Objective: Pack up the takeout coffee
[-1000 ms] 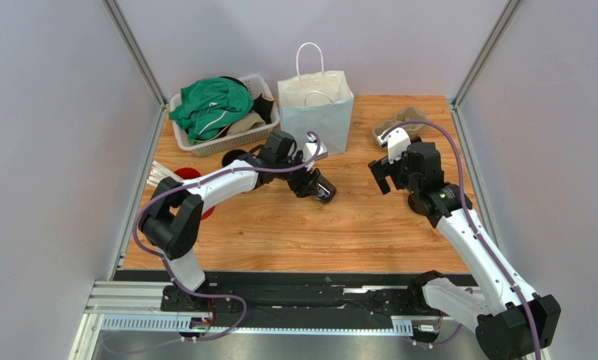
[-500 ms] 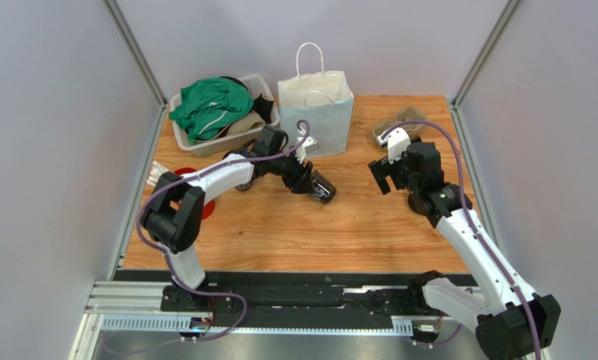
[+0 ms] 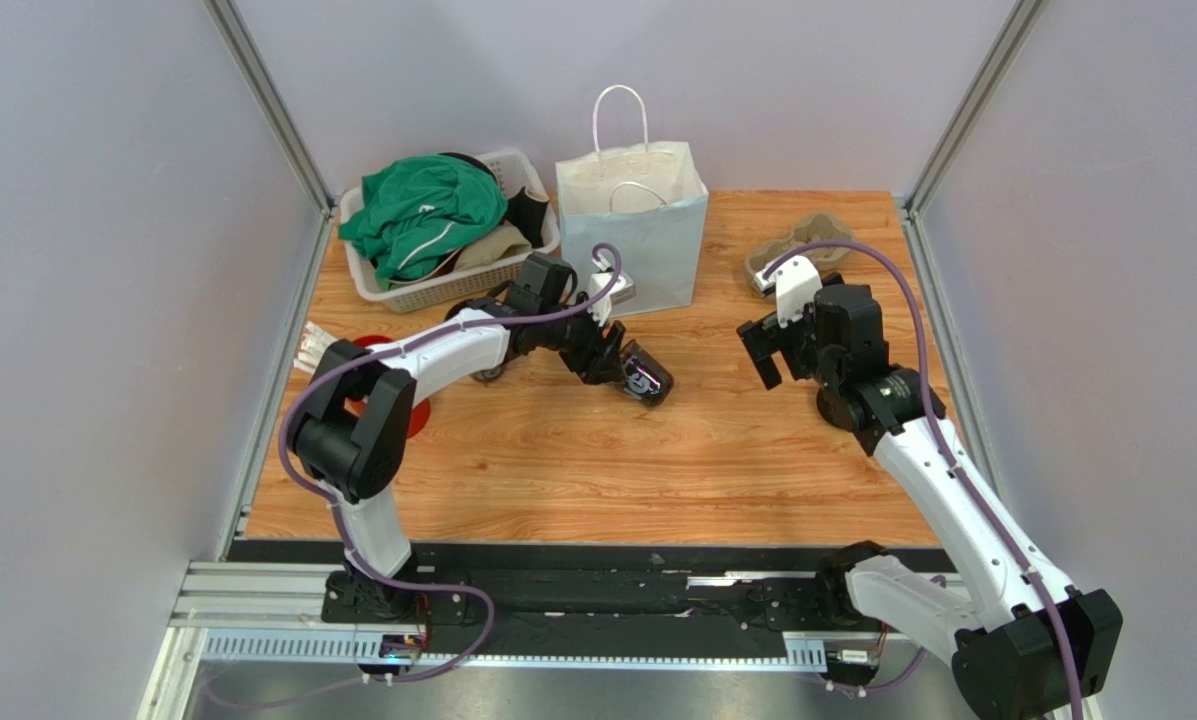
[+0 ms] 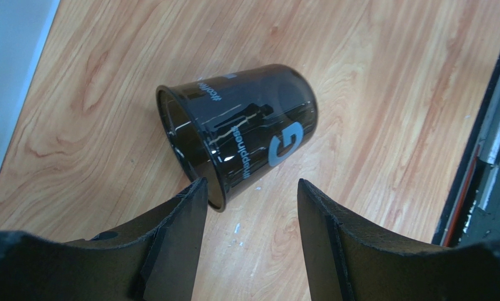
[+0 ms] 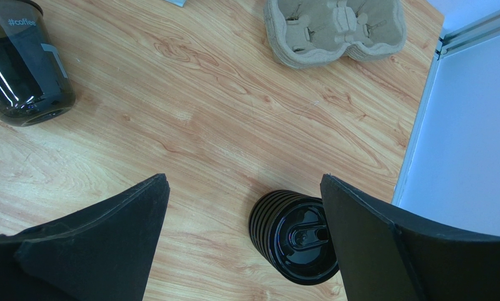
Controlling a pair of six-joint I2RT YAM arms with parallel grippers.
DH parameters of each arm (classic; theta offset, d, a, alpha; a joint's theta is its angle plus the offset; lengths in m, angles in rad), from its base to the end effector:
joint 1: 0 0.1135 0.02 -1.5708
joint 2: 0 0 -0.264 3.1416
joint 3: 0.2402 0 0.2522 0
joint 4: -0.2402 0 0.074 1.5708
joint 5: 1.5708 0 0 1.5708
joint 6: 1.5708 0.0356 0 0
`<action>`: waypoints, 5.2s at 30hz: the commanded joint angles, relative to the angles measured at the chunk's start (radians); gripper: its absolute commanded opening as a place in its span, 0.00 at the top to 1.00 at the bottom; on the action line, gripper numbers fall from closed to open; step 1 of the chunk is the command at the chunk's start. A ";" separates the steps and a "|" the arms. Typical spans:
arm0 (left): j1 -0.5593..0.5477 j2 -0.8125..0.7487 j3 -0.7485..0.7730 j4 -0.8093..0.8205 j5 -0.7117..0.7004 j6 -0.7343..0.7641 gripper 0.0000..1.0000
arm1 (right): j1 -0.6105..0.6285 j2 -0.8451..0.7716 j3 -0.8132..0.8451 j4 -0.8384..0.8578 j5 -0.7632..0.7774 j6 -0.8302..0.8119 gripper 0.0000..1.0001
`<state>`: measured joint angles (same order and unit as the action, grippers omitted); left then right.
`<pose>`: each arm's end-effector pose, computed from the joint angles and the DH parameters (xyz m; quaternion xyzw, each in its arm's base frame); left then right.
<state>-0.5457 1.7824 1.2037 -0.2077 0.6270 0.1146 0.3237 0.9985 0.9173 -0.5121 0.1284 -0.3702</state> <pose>0.3191 -0.2182 0.2151 0.3965 0.7933 -0.3562 0.2942 0.2069 0.0646 0.3143 -0.2713 0.8388 -0.0675 0.4671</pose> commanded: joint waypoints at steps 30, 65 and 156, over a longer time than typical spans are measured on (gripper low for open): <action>0.016 0.055 0.108 -0.019 0.108 0.028 0.83 | 0.000 -0.009 0.029 0.020 -0.013 -0.004 0.02; -0.344 -0.072 0.117 -0.483 -0.638 0.438 0.85 | -0.002 -0.040 0.032 0.026 0.019 -0.007 0.02; -0.094 -0.555 -0.067 -0.383 -0.564 0.281 0.04 | -0.311 0.172 -0.143 -0.032 -0.065 -0.145 0.76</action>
<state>-0.6453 1.2251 1.1435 -0.6247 0.0692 0.4160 0.0162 1.1748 0.7822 -0.5854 0.0593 -0.5213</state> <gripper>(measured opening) 0.954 0.256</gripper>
